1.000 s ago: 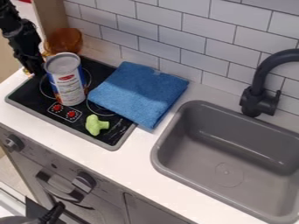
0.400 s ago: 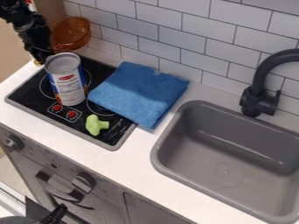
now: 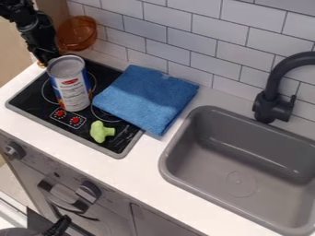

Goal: Put the glass bowl into burner

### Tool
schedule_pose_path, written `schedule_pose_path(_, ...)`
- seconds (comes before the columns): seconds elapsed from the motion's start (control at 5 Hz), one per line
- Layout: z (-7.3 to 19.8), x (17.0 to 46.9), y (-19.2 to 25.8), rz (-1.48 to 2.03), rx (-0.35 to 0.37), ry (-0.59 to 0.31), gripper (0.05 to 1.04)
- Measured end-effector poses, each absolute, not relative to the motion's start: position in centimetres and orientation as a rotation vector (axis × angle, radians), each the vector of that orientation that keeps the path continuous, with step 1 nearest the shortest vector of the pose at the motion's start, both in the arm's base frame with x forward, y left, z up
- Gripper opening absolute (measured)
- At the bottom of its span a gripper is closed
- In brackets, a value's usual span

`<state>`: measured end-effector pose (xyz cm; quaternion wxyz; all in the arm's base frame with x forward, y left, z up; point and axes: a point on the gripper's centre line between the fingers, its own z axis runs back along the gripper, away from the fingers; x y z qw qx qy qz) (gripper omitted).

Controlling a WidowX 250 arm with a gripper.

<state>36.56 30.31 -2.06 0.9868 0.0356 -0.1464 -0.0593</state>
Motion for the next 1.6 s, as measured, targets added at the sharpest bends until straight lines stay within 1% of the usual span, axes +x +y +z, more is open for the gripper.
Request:
schedule_pose_path(0.2,-2.9,36.9,30.4,-0.110,0.064,-0.283,0.377)
schedule_pose_path(0.4,-3.0,36.9,30.6,-0.120,0.051,-0.259,0.377)
schedule_pose_path(0.6,-3.0,36.2,31.3,-0.119,0.058,-0.254,0.377)
schedule_pose_path(0.8,-3.1,35.6,31.5,-0.131,0.039,-0.244,0.377)
schedule_pose_path(1.0,-4.4,34.3,31.4,-0.157,0.015,-0.258,0.377)
schedule_pose_path(1.2,-4.5,33.9,31.7,-0.160,0.014,-0.261,0.377)
schedule_pose_path(1.4,-4.5,33.7,31.7,-0.176,0.018,-0.245,0.377)
schedule_pose_path(1.6,-3.9,34.6,31.5,-0.161,0.015,-0.248,0.377)
